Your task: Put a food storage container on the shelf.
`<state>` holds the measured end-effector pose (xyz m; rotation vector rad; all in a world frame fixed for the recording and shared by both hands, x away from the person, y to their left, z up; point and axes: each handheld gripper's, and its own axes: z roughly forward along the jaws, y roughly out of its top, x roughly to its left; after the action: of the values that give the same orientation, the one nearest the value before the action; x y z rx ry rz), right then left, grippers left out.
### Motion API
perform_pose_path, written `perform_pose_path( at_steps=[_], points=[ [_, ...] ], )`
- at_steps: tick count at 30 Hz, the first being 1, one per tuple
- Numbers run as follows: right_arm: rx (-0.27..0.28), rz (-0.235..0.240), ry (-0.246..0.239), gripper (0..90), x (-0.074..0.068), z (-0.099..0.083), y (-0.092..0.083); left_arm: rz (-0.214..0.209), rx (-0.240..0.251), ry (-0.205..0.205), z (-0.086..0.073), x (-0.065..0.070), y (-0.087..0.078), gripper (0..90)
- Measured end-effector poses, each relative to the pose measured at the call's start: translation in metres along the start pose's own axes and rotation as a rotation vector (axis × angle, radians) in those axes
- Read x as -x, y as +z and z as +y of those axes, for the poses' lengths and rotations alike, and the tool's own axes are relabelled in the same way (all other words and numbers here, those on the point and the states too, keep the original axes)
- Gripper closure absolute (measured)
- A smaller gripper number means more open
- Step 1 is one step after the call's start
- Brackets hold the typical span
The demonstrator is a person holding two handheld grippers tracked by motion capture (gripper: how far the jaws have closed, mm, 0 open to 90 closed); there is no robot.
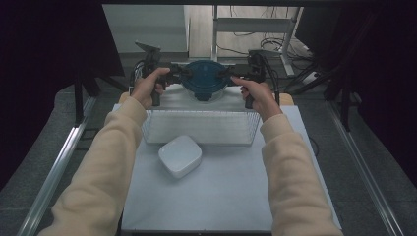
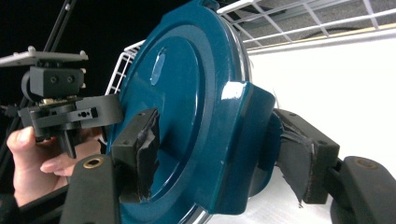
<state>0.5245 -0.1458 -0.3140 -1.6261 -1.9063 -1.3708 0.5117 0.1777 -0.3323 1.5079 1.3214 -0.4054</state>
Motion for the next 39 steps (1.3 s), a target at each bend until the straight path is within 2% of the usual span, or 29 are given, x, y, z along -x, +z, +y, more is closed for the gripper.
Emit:
perform_pose_path(
  at_steps=[7,8,9,10,13,17,19,21,22,23,24,25,26,27,29,31,34,35,36,37,38,39],
  points=[
    [0.025,-0.006,0.01,32.2,0.0,-0.003,0.0,-0.006,0.02,0.013,-0.001,-0.002,0.002,35.1],
    [0.052,-0.038,-0.005,25.1,-0.004,-0.006,0.0,0.048,0.036,0.036,-0.002,0.003,0.002,30.6],
    [0.052,-0.038,-0.005,25.1,-0.004,-0.006,0.0,0.048,0.036,0.036,-0.002,0.003,0.002,28.3],
    [0.083,-0.056,-0.035,18.8,-0.007,-0.009,-0.002,0.085,0.045,0.057,-0.003,0.007,0.0,26.0],
    [0.106,-0.066,-0.054,16.0,-0.014,-0.012,-0.008,0.151,0.076,0.131,-0.008,0.016,-0.006,22.9],
    [0.145,-0.117,-0.209,11.5,-0.035,-0.027,-0.022,0.204,0.1,0.243,-0.02,0.03,-0.022,20.4],
    [0.154,-0.117,-0.271,11.5,-0.043,-0.037,-0.031,0.247,0.098,0.308,-0.029,0.041,-0.03,20.4],
    [0.146,-0.111,-0.321,11.5,-0.048,-0.047,-0.039,0.264,0.106,0.371,-0.041,0.054,-0.038,20.6],
    [0.14,-0.122,-0.351,11.5,-0.05,-0.052,-0.044,0.254,0.109,0.387,-0.048,0.059,-0.042,20.9],
    [0.134,-0.146,-0.422,11.5,-0.053,-0.064,-0.052,0.242,0.106,0.412,-0.054,0.064,-0.045,20.9],
    [0.134,-0.146,-0.422,11.5,-0.053,-0.064,-0.052,0.236,0.104,0.429,-0.062,0.067,-0.048,20.9],
    [0.137,-0.181,-0.485,12.1,-0.055,-0.076,-0.059,0.237,0.104,0.45,-0.07,0.07,-0.051,20.9],
    [0.137,-0.181,-0.485,12.1,-0.055,-0.076,-0.059,0.242,0.101,0.471,-0.078,0.072,-0.053,20.9],
    [0.132,-0.199,-0.535,12.6,-0.055,-0.089,-0.065,0.255,0.099,0.507,-0.094,0.074,-0.058,21.3],
    [0.132,-0.203,-0.553,13.2,-0.055,-0.096,-0.069,0.256,0.099,0.516,-0.1,0.074,-0.06,21.8],
    [0.129,-0.207,-0.588,14.3,-0.053,-0.112,-0.078,0.245,0.101,0.534,-0.118,0.073,-0.067,22.2],
    [0.136,-0.194,-0.613,15.7,-0.048,-0.132,-0.089,0.236,0.104,0.573,-0.146,0.073,-0.074,22.4],
    [0.134,-0.188,-0.619,15.7,-0.046,-0.139,-0.092,0.239,0.1,0.595,-0.156,0.072,-0.076,22.4],
    [0.135,-0.192,-0.632,17.1,-0.041,-0.155,-0.099,0.245,0.1,0.611,-0.165,0.072,-0.077,22.8],
    [0.135,-0.192,-0.632,17.1,-0.041,-0.155,-0.099,0.256,0.09,0.626,-0.173,0.07,-0.077,22.8],
    [0.139,-0.198,-0.644,17.9,-0.038,-0.162,-0.102,0.272,0.079,0.64,-0.18,0.069,-0.078,22.8],
    [0.145,-0.212,-0.659,18.6,-0.032,-0.176,-0.108,0.286,0.082,0.647,-0.188,0.067,-0.078,23.1]
  ],
)
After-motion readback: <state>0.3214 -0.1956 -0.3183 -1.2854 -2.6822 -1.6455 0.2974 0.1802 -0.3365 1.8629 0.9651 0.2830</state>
